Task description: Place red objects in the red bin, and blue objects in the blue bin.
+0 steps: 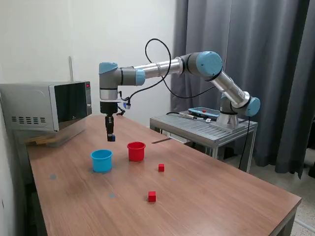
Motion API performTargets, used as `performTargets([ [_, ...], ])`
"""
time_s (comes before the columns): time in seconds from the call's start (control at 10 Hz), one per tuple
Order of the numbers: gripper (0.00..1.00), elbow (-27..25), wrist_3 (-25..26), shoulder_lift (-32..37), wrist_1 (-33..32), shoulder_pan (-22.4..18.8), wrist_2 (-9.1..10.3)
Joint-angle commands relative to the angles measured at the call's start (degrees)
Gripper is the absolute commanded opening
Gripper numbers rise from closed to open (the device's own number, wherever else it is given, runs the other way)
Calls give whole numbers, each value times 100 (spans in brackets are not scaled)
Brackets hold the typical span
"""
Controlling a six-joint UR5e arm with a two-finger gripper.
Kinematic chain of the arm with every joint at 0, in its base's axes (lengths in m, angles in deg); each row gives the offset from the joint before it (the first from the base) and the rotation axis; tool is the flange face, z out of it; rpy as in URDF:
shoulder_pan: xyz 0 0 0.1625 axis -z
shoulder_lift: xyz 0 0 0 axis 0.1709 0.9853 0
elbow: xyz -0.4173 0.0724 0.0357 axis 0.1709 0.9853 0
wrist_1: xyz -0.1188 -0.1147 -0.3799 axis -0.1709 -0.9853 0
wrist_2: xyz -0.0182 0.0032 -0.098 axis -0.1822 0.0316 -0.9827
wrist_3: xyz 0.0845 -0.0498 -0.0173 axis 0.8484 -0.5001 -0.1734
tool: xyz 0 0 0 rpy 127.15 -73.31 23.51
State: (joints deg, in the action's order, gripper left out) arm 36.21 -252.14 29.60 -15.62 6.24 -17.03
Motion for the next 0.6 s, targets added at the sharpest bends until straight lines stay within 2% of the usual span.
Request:
performTargets([
  [0.0, 0, 27, 106, -128, -182, -8, 11],
  [0.5, 0, 45, 115, -304, -279, -8, 11],
])
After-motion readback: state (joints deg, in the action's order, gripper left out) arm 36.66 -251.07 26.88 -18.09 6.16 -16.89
